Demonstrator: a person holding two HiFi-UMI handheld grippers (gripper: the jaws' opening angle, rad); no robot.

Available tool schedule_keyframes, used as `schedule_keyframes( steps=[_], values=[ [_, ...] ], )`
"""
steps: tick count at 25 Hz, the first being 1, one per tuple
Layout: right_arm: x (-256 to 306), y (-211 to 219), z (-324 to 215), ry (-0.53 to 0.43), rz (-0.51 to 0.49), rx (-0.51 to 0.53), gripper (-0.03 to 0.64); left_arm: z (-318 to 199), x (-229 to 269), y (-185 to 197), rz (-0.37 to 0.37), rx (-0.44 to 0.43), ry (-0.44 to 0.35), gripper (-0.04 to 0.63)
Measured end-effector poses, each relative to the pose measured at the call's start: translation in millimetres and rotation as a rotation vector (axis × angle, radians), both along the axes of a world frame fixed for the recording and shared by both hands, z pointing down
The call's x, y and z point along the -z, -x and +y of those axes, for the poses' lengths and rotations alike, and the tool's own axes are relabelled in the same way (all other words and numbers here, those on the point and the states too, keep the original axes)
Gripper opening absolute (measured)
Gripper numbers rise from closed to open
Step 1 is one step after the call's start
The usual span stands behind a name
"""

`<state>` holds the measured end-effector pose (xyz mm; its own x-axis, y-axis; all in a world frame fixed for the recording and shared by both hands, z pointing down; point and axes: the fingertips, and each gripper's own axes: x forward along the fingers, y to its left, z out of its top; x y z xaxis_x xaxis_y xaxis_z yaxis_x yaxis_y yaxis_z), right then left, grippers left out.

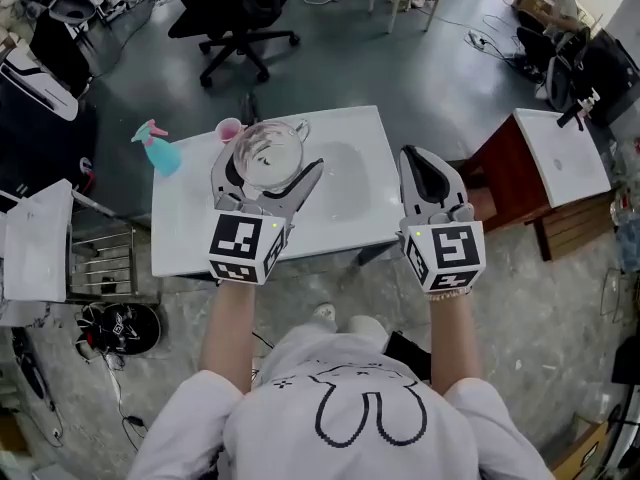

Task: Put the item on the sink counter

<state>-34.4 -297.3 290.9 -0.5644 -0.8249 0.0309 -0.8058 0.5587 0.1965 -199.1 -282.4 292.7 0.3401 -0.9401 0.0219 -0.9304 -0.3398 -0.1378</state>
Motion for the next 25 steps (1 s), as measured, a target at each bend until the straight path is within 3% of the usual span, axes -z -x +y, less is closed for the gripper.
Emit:
schedule_keyframes(
  steps=[13,25],
  values=[
    [-41,-21,-59,0.084,-0.011,-0.078,0.029,-82,-42,-26,0.03,-0.11,0.055,0.48],
    [-86,-45,-122,0.166,-0.038,-0.063,0.029,-173,-98,-76,0.063,-0.172,0.098,0.48]
  ],
)
